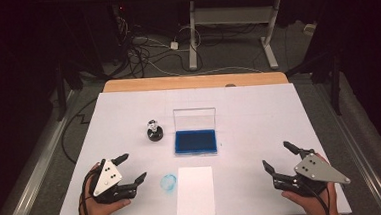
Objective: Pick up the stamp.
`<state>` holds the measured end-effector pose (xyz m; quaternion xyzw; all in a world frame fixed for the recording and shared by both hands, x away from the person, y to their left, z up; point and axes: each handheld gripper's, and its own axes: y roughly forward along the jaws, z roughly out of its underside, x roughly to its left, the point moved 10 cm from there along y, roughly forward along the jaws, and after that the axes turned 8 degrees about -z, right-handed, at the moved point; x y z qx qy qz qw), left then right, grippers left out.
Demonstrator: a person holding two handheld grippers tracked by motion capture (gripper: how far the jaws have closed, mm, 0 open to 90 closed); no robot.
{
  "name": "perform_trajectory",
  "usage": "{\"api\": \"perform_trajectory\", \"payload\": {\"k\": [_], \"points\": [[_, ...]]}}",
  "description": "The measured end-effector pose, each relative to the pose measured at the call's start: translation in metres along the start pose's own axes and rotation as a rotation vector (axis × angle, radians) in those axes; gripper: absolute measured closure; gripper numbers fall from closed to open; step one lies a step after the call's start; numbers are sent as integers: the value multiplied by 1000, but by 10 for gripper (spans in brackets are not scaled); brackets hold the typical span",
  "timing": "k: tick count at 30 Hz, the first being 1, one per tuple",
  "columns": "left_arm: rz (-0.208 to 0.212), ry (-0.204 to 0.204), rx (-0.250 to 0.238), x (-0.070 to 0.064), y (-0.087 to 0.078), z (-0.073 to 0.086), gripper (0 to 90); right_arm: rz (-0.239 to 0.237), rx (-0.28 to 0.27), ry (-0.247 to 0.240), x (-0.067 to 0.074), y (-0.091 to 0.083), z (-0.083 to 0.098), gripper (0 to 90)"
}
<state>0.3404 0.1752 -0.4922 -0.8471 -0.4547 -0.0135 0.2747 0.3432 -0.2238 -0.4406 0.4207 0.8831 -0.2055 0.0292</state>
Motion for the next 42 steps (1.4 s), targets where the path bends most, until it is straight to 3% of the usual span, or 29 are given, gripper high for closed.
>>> {"api": "perform_trajectory", "payload": {"k": [12,13,15,19,28,33,35,38,39,42], "points": [[27,-9,37,3,3,5,217,-15,14,-27,7,0,-4,205],[38,-14,40,3,3,5,225,-16,14,-25,7,0,-4,205],[92,-64,48,5,3,4,231,-19,16,-23,8,0,-3,206],[79,-50,76,15,5,1,230,-15,26,0,11,-6,6,217],[68,-48,123,38,21,-22,230,-15,48,-9,11,-5,14,218],[109,-27,183,50,38,-42,230,-16,58,-1,11,-3,18,224],[152,-37,213,52,47,-49,230,-15,64,0,10,-2,19,225],[153,-5,265,59,59,-55,253,-22,69,-6,12,-2,20,225],[174,-8,275,60,62,-57,253,-22,69,-6,12,-2,20,225],[185,-15,304,66,72,-61,285,-29,78,1,12,0,24,225]]}}
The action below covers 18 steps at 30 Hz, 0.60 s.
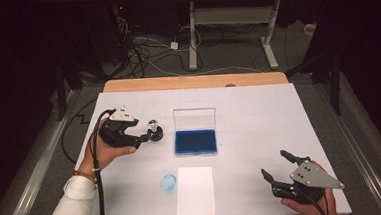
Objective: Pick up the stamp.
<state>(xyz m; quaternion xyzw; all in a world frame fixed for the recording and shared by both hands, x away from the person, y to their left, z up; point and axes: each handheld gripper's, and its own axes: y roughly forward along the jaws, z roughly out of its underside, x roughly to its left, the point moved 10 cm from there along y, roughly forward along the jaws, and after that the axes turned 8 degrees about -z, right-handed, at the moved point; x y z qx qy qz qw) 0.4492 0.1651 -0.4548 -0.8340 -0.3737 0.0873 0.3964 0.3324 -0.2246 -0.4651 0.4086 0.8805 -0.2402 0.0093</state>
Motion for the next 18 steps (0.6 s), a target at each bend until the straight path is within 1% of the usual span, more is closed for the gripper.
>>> {"api": "perform_trajectory", "payload": {"k": [2,3,5,6,8,10,13,16,18], "points": [[-9,5,23,4,6,-3,284,-2,4,1,0,1,1,225],[-7,9,37,5,10,-4,284,-5,8,5,0,1,2,225],[-4,23,75,6,18,-4,284,-6,13,3,1,2,3,225],[-5,24,84,6,21,-5,284,-6,12,-2,1,2,3,225],[-15,34,118,9,29,-4,284,-5,9,-4,1,2,2,226],[-9,35,134,9,36,-5,284,-6,13,-1,1,2,3,225],[-20,52,162,10,45,-6,284,-7,16,1,1,2,4,226],[-21,52,184,12,53,-6,285,-18,18,11,0,3,6,226],[-20,42,185,13,58,-6,291,-21,21,9,0,4,6,226]]}}
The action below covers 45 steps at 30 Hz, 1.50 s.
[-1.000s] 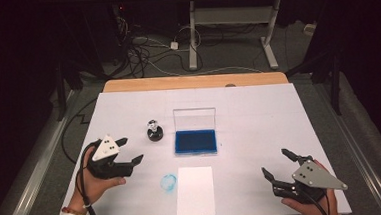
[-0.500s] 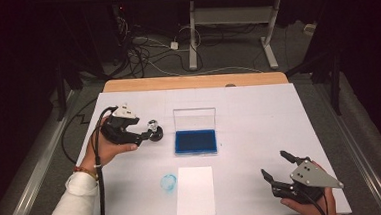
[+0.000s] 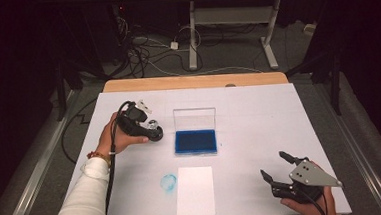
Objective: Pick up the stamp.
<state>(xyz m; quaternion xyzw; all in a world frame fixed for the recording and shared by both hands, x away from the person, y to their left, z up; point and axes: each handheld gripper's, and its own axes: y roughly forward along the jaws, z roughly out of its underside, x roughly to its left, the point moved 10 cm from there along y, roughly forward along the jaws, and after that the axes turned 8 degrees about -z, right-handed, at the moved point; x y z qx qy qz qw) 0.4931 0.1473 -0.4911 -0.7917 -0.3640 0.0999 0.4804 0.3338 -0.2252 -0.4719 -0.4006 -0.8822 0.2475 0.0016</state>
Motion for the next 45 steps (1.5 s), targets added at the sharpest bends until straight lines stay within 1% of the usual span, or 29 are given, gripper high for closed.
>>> {"api": "perform_trajectory", "payload": {"k": [2,4,6,7,8,9,10,12,14,16,18,22,24,25,26,27,31,33,35,41,45], "points": [[-2,2,4,1,4,-1,297,-1,3,1,0,0,1,227],[9,-1,0,0,6,-3,305,-2,2,4,0,0,1,227],[25,-5,-4,-1,8,-5,331,-9,3,1,0,1,1,227],[27,-2,3,-1,10,-4,331,-9,3,1,0,1,1,227],[25,1,7,0,11,-4,357,-13,6,-3,1,1,2,227],[24,-2,10,0,12,-4,363,-12,7,-4,1,1,2,227],[26,-7,11,1,12,-4,369,-12,12,-5,2,1,2,227],[30,-9,11,1,13,-4,424,-14,15,-8,2,2,3,228],[34,-11,13,1,13,-4,439,-17,18,-10,3,3,3,228],[28,-10,12,2,13,-3,442,-18,20,-12,4,3,3,228],[36,-9,4,2,12,-4,477,-20,21,-12,4,4,3,229],[31,-11,0,4,11,-4,486,-20,25,-14,5,4,4,230],[22,-11,9,5,12,-3,504,-21,27,-14,5,4,4,230],[32,-9,12,4,13,-3,502,-22,28,-16,5,5,4,230],[32,-5,20,3,14,-2,502,-22,29,-15,5,5,4,231],[23,-3,24,4,15,-2,496,-22,30,-16,6,5,4,231],[25,3,30,3,16,-3,503,-19,33,-17,5,5,5,235],[23,3,32,3,17,-3,523,-21,37,-13,6,5,5,235],[21,4,32,4,17,-3,533,-19,38,-14,6,5,5,237],[21,-9,24,4,18,-4,541,-15,44,-18,5,6,6,241],[12,-10,17,4,19,-4,543,-15,49,-20,6,6,6,241]]}}
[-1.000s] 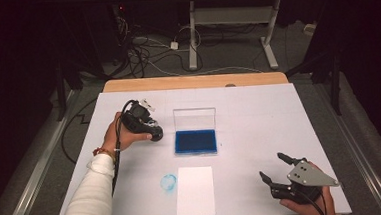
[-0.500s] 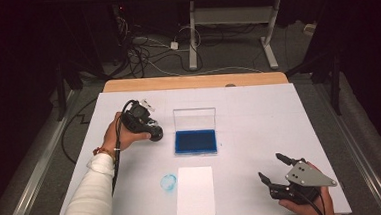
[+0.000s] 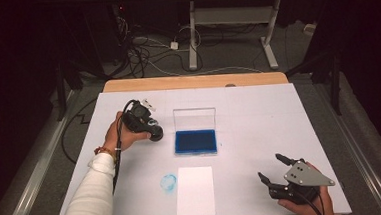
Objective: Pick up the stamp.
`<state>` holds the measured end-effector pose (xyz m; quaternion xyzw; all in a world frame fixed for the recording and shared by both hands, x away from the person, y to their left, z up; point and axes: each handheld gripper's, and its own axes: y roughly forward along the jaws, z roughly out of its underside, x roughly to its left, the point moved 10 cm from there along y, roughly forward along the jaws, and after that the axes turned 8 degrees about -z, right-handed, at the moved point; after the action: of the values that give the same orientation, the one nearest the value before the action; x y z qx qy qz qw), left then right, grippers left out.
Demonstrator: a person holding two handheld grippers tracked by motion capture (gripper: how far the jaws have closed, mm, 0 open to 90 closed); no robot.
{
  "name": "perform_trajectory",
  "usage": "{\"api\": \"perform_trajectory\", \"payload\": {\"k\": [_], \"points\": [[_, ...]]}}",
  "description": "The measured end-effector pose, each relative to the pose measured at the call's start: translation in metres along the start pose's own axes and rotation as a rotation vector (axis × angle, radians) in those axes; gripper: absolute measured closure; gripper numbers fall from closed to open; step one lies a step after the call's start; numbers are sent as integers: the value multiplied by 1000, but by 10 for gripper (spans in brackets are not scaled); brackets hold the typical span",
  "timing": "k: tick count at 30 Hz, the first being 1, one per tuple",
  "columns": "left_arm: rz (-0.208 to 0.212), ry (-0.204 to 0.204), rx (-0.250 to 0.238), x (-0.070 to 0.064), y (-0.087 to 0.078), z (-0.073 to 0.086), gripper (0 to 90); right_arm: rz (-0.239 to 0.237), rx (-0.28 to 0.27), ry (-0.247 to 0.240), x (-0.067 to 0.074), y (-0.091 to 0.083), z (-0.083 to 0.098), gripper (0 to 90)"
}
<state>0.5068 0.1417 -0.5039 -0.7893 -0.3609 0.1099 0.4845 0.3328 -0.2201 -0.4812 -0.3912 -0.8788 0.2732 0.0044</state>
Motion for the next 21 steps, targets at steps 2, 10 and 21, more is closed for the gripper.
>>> {"api": "perform_trajectory", "payload": {"k": [2,10,21], "points": [[-4,0,-8,-1,0,0,544,-1,1,0,0,0,0,242],[-33,-3,-26,0,0,2,546,-1,-1,-2,0,0,0,242],[-51,-41,-123,-1,-14,6,546,3,-1,1,0,-1,0,242]]}}
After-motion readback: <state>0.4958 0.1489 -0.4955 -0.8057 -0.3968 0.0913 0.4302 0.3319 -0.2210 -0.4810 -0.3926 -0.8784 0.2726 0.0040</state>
